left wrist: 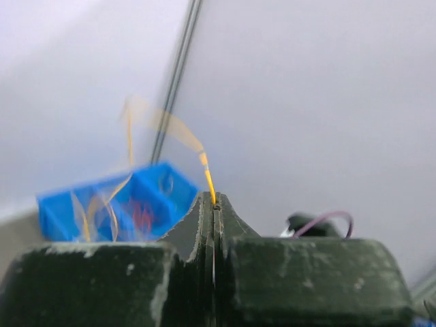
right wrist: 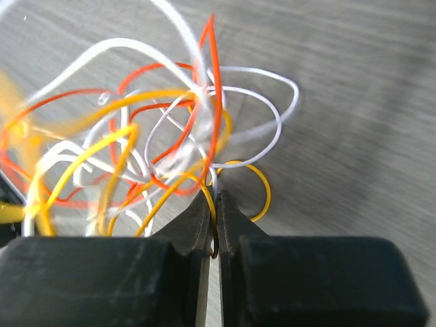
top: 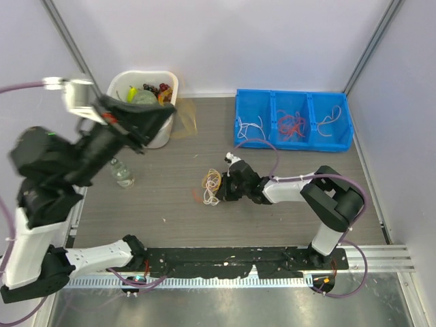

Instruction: Untangle the cables

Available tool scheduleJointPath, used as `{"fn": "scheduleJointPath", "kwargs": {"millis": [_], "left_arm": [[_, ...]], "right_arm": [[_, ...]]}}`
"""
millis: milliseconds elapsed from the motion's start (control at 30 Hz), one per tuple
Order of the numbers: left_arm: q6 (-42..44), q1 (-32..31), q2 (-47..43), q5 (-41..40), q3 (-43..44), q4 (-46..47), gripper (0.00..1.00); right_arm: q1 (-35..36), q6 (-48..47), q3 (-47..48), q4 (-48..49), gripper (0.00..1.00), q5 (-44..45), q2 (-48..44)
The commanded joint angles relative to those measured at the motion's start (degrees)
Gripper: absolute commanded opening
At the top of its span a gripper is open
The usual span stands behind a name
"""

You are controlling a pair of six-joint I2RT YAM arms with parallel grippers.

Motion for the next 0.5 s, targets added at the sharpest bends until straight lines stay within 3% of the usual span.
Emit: {"fn": "scheduleJointPath", "kwargs": {"millis": [0, 100, 200, 267, 467], "left_arm": [[7.97, -0.2, 1.97, -2.03, 11.69, 1.12, 0.0], [7.97, -0.2, 2.68, -5.37, 12.68, 2.25, 0.0], [6.39, -0.19, 4.35, -8.54, 12.33, 0.16, 0.0], [5.87, -0.2, 4.96, -9.34, 11.28, -1.34, 0.0], [3.84, -0.2, 3.91, -8.73, 2.76, -2.13, 0.0]], "right_arm": [[-2.7, -1.1, 1.38, -2.62, 0.11, 4.49, -0.32], [-4.19, -3.02, 1.56, -4.28, 0.19, 3.79, -1.38], [-4.29, -6.45, 2.35, -7.97, 0.5, 4.66, -6.97], [-4.29, -10.14, 3.92, -12.09, 0.63, 6.15, -12.24], [-5.07, -21.57, 12.62, -31.16, 0.75, 14.77, -29.57]]}}
